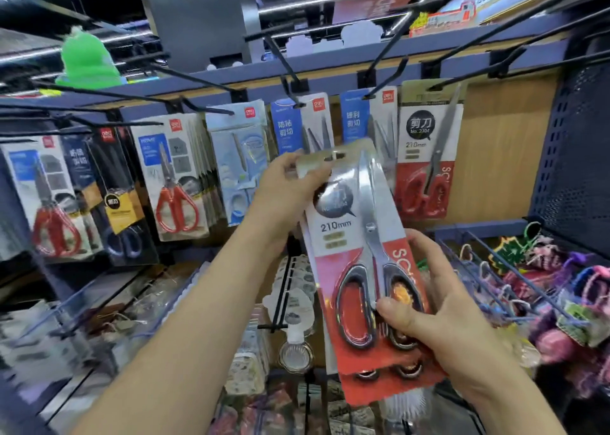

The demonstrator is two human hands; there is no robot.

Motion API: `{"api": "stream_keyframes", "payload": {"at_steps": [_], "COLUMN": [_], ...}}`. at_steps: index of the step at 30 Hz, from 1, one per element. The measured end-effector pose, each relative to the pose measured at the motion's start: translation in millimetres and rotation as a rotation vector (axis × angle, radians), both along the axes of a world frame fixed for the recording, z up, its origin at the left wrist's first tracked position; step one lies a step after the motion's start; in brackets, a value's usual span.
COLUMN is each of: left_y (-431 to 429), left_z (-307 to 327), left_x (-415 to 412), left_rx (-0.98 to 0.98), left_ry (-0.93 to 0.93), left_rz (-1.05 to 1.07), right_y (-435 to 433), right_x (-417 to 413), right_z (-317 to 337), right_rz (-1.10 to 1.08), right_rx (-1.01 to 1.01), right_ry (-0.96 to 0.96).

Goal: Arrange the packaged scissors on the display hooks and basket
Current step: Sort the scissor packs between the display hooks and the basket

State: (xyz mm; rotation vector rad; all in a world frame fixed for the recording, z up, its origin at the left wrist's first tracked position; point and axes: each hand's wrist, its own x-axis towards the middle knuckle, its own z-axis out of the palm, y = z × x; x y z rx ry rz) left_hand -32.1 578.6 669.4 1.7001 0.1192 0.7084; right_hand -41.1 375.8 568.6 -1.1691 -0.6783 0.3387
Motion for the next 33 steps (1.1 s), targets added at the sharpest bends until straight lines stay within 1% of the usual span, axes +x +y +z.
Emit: {"api": "stream_keyframes", "payload": {"at_steps": [1, 3, 7, 10, 12, 14, 16, 18, 20, 22, 26, 29, 31, 33], "left_y": [1, 4, 13, 28, 42, 60, 73, 73, 61, 46, 7, -31, -59, -86], "left_z": [-3, -11, -17, -17, -13, -6, 1, 9, 20, 30, 47, 53, 56, 58], "left_x": [-3, -9, -24, -39, -50, -60, -66, -70, -72, -70, -54, -32, -15, 0], "left_rx": [-0.043, -0.057, 0.071, 0.175, 0.154, -0.018, -0.216, -0.299, -0.303, -0.271, -0.181, -0.108, -0.106, -0.127], "left_ry": [-0.032, -0.084, -0.180, -0.231, -0.245, -0.235, -0.219, -0.226, -0.266, -0.296, -0.276, -0.278, -0.296, -0.303], "left_rz": [0.018, 0.071, 0.257, 0.359, 0.391, 0.309, 0.137, 0.040, -0.001, -0.057, -0.263, -0.303, -0.301, -0.331], "right_y": [1, 6, 26, 41, 51, 58, 59, 54, 46, 34, -2, -28, -41, -51], "right_x": [1, 2, 1, -4, -10, -14, -18, -21, -18, -10, 10, 16, 19, 22], "right_z": [1, 1, 3, 5, 9, 14, 20, 29, 32, 29, 19, 16, 14, 11], "right_rz": [0.037, 0.085, 0.152, 0.146, 0.085, 0.029, 0.007, -0.017, -0.079, -0.171, -0.397, -0.443, -0.462, -0.488], "right_rx": [-0.005, -0.006, -0.034, -0.096, -0.149, -0.200, -0.244, -0.274, -0.262, -0.203, -0.113, -0.103, -0.064, -0.046], "right_ry": [0.007, 0.011, -0.011, -0.054, -0.140, -0.222, -0.294, -0.352, -0.367, -0.357, -0.283, -0.279, -0.212, -0.198]}}
